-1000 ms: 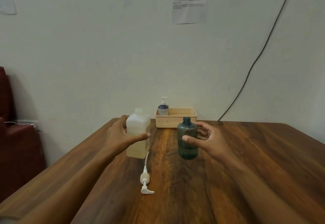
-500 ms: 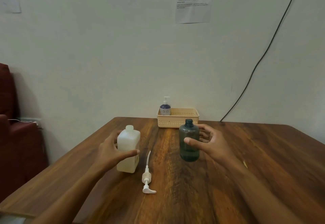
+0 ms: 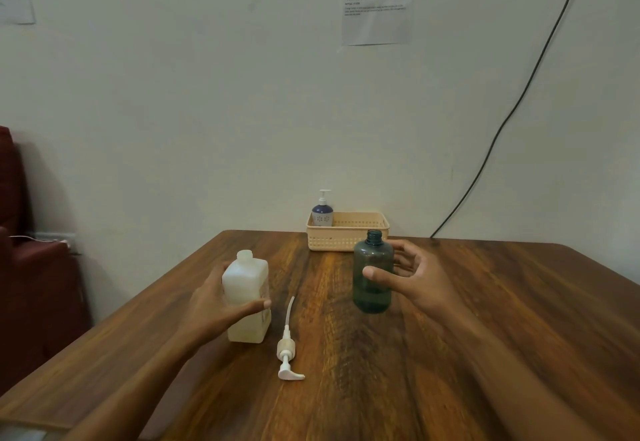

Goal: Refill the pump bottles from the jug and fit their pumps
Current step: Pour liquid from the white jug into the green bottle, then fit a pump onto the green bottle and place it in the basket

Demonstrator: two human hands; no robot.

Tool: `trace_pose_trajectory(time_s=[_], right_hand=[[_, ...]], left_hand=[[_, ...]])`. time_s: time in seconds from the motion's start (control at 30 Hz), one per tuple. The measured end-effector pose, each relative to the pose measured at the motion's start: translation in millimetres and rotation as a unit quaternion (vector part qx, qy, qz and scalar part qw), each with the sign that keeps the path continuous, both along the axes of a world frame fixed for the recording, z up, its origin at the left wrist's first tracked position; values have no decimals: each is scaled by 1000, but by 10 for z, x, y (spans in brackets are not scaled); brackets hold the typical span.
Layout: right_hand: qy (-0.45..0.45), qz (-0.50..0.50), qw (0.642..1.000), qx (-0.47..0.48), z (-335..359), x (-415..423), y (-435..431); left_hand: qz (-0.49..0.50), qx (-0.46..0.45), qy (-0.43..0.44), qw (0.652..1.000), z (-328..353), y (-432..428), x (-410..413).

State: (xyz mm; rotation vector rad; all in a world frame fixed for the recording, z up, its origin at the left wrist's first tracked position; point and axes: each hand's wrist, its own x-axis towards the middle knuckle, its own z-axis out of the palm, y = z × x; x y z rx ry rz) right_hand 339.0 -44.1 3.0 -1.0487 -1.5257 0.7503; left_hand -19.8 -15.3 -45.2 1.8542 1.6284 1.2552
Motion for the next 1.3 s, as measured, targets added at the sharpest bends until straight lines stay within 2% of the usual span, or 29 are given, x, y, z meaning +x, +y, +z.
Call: trace_pose_trajectory(time_s=[0.13, 0.27, 0.4, 0.5, 0.7, 0.87, 0.97, 1.07, 1.17, 1.23, 1.3], right_hand=[[-6, -3, 1000, 18, 97, 2, -32], [2, -8, 999, 31, 226, -28, -86], [17, -7, 999, 45, 337, -79, -102], [11, -1, 998, 55, 390, -102, -110], [-14, -12, 998, 65, 396, -102, -119], [-37, 3, 998, 52, 352, -22, -86], [-77, 19, 996, 35, 370, 112, -86], [-152, -20, 987, 51, 396, 381, -124], [-290, -55, 952, 80, 342, 747, -177], [-369, -42, 924, 88, 266, 1007, -223], [-464, -13, 881, 92, 157, 1256, -269]], left_hand=[[14, 83, 8, 996, 344, -37, 88], [-43, 186, 48, 980, 856, -112, 365], [-193, 147, 56, 968, 1094, -184, 841], [-243, 121, 72, 960, 1058, -190, 1209], [-229, 127, 10, 965, 879, -136, 1564], [-222, 129, -6, 966, 815, -122, 1622], [-214, 130, -9, 968, 799, -120, 1613], [-207, 132, -13, 969, 810, -115, 1571], [-204, 125, -15, 971, 816, -112, 1529], [-207, 120, -18, 971, 806, -124, 1521], [-210, 117, -20, 970, 786, -134, 1524]])
